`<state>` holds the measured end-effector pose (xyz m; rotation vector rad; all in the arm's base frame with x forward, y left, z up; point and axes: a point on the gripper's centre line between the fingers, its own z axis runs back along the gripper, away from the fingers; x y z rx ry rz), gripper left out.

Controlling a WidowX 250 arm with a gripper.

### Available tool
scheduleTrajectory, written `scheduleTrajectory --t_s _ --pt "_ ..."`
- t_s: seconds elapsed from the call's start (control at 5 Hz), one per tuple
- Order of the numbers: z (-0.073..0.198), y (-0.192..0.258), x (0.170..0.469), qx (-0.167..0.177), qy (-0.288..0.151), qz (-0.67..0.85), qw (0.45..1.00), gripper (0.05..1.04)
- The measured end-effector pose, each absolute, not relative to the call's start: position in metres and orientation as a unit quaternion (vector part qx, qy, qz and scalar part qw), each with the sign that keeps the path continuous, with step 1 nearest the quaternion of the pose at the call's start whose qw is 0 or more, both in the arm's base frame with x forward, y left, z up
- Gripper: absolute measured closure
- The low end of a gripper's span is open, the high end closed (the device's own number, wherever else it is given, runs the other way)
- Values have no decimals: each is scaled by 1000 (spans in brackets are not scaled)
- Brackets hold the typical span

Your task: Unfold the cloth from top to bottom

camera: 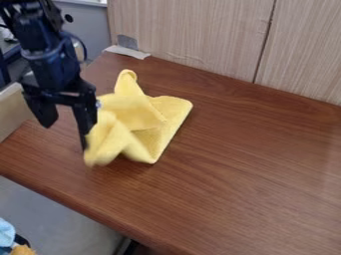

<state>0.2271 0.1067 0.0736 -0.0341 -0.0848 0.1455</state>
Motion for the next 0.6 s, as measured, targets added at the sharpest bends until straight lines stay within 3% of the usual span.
scheduleTrajectory --t_s 0.6 --pt "108 110 227 -16 -73 52 996 84"
